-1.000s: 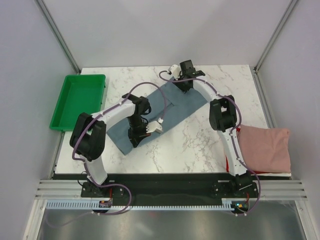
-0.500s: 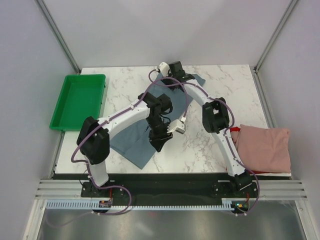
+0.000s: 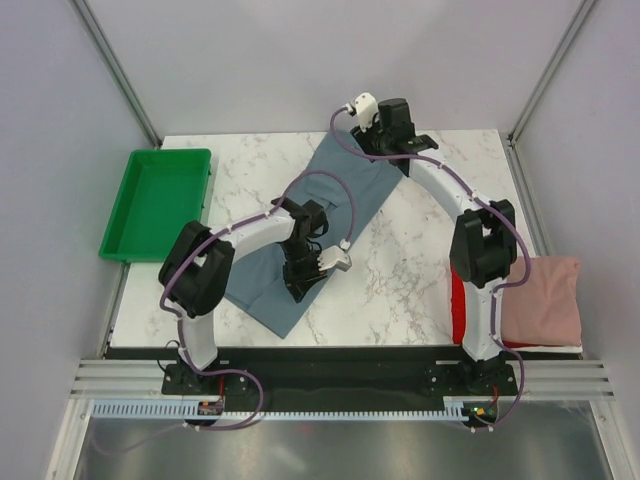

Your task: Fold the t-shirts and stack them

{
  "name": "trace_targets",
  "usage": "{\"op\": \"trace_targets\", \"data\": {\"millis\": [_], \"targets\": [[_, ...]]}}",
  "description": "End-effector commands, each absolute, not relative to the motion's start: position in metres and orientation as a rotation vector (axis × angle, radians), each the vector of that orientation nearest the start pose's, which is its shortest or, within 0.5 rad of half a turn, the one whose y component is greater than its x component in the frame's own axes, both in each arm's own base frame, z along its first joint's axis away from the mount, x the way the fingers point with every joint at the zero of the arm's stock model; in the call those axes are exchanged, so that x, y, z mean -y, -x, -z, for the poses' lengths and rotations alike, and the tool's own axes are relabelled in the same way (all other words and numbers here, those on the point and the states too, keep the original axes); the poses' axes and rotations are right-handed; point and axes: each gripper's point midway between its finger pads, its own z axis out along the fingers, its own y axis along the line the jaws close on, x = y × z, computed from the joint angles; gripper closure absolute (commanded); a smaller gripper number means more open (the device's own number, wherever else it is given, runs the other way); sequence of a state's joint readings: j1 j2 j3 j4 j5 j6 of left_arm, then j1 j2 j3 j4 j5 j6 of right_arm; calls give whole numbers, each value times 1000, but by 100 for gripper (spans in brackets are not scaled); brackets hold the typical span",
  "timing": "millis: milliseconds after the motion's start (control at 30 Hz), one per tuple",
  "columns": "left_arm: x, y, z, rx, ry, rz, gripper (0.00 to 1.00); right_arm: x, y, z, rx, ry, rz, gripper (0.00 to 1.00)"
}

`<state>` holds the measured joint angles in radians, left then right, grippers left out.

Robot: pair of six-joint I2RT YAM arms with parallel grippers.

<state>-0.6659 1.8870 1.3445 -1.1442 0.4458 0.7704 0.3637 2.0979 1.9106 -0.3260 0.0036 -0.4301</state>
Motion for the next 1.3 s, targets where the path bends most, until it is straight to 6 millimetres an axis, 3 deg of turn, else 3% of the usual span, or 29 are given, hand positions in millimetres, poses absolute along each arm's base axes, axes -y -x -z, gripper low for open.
{"op": "trace_targets", "data": {"millis": [0, 167, 267, 533, 867, 1267], "targets": [[220, -201, -28, -2423, -1988, 700, 72, -209, -551, -134, -2066, 864, -35, 48], [210, -197, -4, -2486, -1979, 640, 73, -206, -543, -91, -2172, 877, -45, 50], [207, -198, 3, -2504, -1970, 618, 74, -203, -542, -75, -2206, 879, -37, 50], [224, -202, 19, -2513, -1951, 608, 75, -204, -546, -32, -2278, 957, -13, 49], [299, -206, 16, -2387, -2023, 698, 74, -219, -579, -21, -2228, 1010, 1, 49], [378, -201, 13, -2327, -2063, 824, 74, -230, -584, -26, -2181, 1055, -35, 48]]}}
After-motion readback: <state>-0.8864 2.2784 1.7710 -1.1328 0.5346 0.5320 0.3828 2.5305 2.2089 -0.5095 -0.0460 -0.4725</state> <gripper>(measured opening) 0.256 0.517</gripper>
